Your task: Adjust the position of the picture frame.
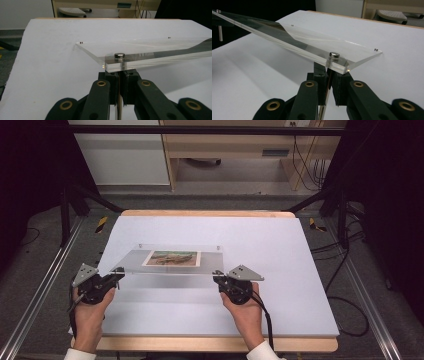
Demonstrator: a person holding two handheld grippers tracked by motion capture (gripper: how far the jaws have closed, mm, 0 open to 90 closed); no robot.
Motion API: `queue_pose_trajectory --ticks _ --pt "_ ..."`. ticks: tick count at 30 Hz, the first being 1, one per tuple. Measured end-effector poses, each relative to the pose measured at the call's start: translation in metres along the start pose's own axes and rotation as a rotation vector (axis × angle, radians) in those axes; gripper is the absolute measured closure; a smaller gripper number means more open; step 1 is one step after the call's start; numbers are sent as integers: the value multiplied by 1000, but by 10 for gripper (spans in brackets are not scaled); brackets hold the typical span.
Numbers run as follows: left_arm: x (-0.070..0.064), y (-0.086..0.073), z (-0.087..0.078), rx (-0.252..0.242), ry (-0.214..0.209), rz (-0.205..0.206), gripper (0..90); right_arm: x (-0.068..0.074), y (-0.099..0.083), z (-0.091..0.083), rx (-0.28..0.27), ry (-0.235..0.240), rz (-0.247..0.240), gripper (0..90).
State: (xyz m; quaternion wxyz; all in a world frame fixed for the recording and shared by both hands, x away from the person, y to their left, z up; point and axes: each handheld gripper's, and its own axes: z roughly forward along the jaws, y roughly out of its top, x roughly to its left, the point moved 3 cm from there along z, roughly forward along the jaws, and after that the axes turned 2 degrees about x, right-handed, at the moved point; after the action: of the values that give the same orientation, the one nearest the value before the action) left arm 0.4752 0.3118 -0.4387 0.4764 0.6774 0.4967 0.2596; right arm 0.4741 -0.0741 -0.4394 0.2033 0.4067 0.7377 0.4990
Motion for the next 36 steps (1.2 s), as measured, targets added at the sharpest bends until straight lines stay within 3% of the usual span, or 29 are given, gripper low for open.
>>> queue_pose_trajectory --ticks 16,25,36 --pt "-31 15 9 -45 -10 12 843 -21 6 -24 -26 -30 21 828" --pt "-61 27 28 -63 -48 38 843 -51 4 -48 -31 -82 23 825" --pt "-94 37 55 -79 -85 53 842 -83 1 -65 -34 -131 39 825"
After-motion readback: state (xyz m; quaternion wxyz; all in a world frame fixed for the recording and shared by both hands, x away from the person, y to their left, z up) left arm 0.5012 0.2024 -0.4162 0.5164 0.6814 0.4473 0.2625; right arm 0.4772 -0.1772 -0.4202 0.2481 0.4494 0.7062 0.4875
